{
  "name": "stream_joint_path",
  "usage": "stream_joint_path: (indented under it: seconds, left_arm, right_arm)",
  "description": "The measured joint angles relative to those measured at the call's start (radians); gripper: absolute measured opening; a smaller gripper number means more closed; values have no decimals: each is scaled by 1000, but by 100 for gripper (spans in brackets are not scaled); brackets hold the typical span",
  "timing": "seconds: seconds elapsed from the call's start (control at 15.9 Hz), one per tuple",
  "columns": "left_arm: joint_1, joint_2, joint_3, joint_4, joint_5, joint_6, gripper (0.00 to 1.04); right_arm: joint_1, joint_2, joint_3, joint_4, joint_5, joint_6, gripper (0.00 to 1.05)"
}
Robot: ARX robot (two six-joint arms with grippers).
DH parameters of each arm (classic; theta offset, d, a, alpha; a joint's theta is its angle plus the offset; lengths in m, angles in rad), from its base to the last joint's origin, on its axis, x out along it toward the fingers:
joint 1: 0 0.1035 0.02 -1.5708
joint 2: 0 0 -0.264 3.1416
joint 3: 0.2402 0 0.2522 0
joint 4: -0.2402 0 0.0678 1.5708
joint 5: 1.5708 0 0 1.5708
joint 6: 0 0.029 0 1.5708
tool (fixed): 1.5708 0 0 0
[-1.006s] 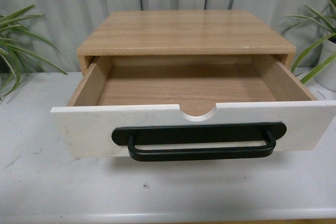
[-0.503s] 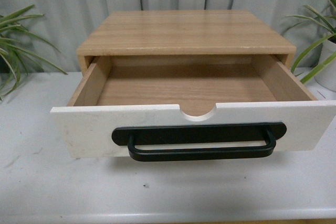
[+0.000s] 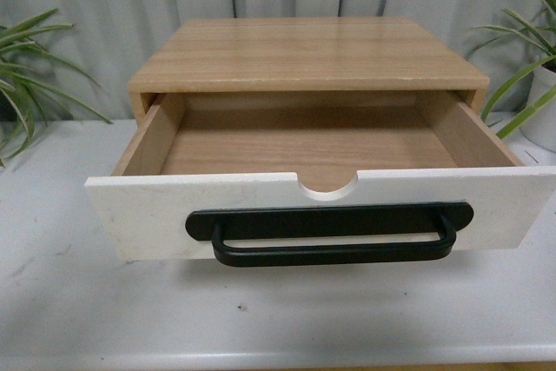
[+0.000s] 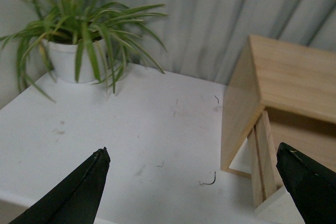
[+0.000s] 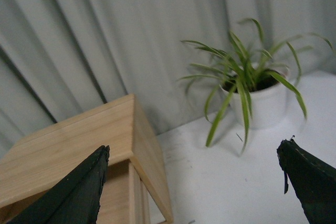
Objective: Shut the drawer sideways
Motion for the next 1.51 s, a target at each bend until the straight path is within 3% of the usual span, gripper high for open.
stream_joint_path:
  seconds: [0.13, 0.19, 0.31, 0.44, 0.57, 0.69, 0.88, 1.51]
  left_arm:
    - [-110, 167, 39, 107, 11, 235, 98]
    - [-157, 232, 77, 153, 41, 380, 98]
    - [-249, 298, 165, 120, 99, 716, 98]
    - [-328, 399, 208, 10, 113, 1037, 98]
    - [-374, 509, 217, -107, 129, 1219, 98]
    - [-399, 583, 251, -69, 144, 1289, 98]
    - [-379, 687, 292, -23, 135, 1314, 98]
    - [-313, 910, 350, 147, 127, 1332, 98]
  right_arm:
    - [66, 184, 97, 109, -73, -209, 98]
    - [108, 265, 149, 75, -111, -356, 98]
    - [185, 369, 168, 61, -150, -780, 98]
    - [221, 426, 205, -112, -160, -1234, 98]
    - [256, 467, 246, -199, -156, -1552, 98]
    - [257, 540, 272, -195, -140, -1737, 98]
    - [277, 621, 313, -183, -123, -1797, 98]
    - [291, 809, 414, -185, -137, -1763, 98]
